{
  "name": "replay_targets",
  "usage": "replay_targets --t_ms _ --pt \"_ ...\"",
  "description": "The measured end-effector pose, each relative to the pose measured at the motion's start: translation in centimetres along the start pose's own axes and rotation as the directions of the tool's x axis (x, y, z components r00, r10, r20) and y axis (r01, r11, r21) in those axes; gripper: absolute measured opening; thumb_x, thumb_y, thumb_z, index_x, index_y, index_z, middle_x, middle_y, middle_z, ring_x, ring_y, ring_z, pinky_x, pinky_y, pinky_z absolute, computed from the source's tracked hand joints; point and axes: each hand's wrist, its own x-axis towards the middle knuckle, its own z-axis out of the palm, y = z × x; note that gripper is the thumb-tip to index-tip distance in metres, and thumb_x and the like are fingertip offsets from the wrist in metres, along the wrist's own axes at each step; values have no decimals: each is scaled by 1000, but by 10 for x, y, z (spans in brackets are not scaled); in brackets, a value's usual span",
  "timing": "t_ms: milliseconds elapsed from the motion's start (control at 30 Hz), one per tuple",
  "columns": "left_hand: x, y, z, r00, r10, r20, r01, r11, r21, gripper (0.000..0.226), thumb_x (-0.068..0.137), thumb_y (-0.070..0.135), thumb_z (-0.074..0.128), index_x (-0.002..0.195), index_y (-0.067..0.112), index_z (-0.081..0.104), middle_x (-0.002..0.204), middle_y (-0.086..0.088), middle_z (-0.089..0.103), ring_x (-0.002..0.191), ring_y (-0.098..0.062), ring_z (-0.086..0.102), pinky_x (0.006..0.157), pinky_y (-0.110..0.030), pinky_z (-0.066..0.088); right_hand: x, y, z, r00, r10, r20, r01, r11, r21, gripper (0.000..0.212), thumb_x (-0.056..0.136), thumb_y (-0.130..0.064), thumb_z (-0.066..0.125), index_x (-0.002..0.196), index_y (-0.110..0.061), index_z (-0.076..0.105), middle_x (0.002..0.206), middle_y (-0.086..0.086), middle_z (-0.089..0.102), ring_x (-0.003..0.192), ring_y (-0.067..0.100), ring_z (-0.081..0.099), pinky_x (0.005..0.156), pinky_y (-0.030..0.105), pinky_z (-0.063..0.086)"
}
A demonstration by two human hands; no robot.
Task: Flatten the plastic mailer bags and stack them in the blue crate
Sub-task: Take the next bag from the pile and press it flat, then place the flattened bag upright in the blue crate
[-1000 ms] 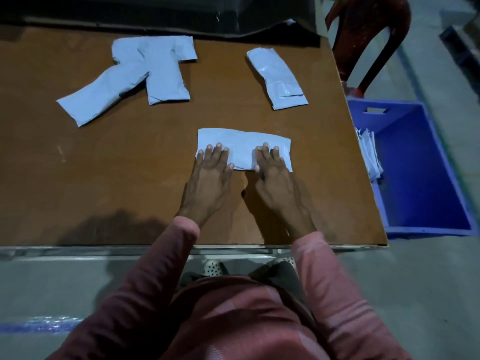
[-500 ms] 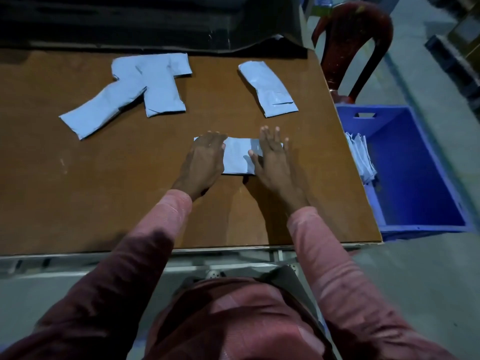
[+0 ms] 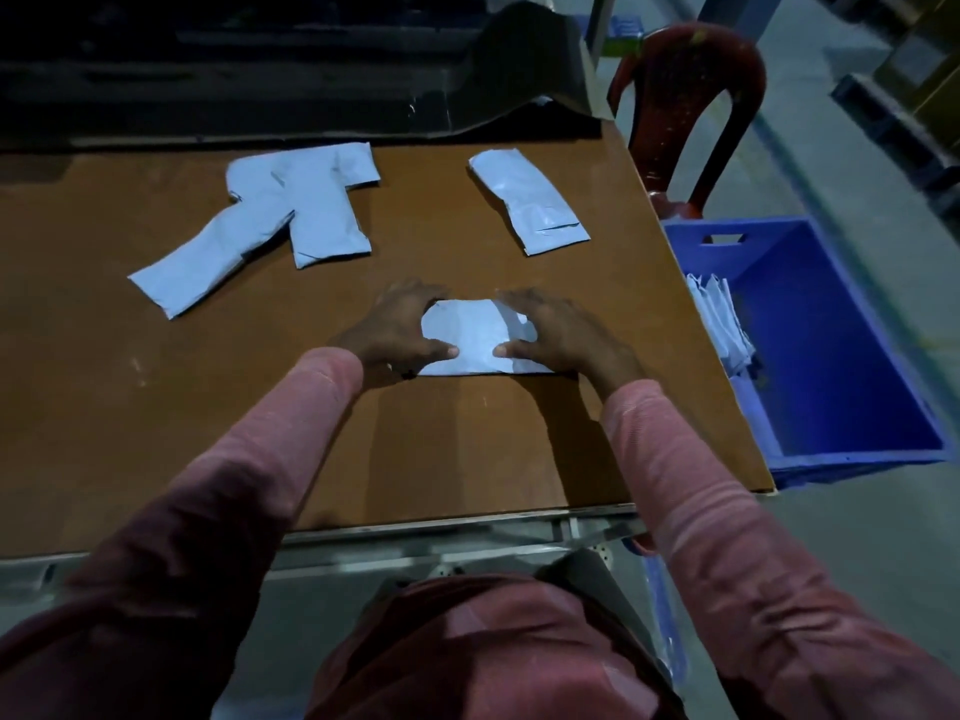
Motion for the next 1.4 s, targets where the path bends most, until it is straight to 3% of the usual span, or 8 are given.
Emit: replay_targets --t_ms 200,333,467,567,700,867,1067,1400 --pt "18 14 -13 995 80 -60 -86 992 -97 57 60 45 99 99 21 64 96 3 62 87 -17 56 65 -32 40 -14 -5 -24 985 51 -163 -48 999 23 82 74 -58 84 145 -36 50 142 4 52 126 28 50 98 49 48" --pt "43 56 -32 969 228 -95 -240 960 -142 37 69 23 95 94 20 68 93 6 69 87 -15 65 70 -33 50 -35 9 -60 941 161 -299 -180 983 -37 41 74 -47 84 108 -26 73 111 2 67 109 26 59 90 43 44" --pt "87 117 -42 899 402 -171 -408 913 1 30 75 15 88 102 19 74 98 7 72 94 -13 66 77 -19 48 -71 42 -80 806 293 -515 -332 943 17 29 78 -39 82 104 -29 74 104 -2 72 105 25 60 88 44 44" --pt "120 164 -36 797 576 -180 -556 817 153 28 75 13 83 100 19 75 98 -2 77 94 -25 69 79 -38 55 -97 71 -83 692 337 -638 -420 907 24 27 79 -35 81 105 -29 76 98 -2 73 102 29 61 86 46 43" --pt "165 231 -17 710 689 -142 -662 723 199 23 76 4 76 96 17 75 92 -7 76 90 -29 67 75 -33 49 -127 123 -83 583 423 -693 -524 848 78 31 81 -45 79 109 -31 76 103 -5 74 101 24 62 79 41 41" --pt "245 315 19 592 805 -39 -785 586 202 20 70 8 78 85 19 74 78 -4 75 73 -30 68 78 -38 48 -161 206 -82 481 555 -679 -565 788 245 25 83 -42 79 106 -33 77 99 -6 74 96 24 66 64 37 52" --pt "351 395 86 483 873 65 -854 454 254 11 77 20 73 88 22 73 84 -6 71 86 -32 63 86 -40 41 -154 314 -67 398 671 -625 -591 709 384 20 84 -29 75 104 -28 79 91 -1 73 90 28 68 61 41 57" --pt "476 399 241 598 789 140 -771 519 368 24 68 3 78 87 18 81 84 -2 77 88 -32 58 74 -40 27 -79 464 -7 485 782 -391 -727 609 317 10 86 -8 64 92 -8 72 87 18 68 85 43 65 60 45 52"
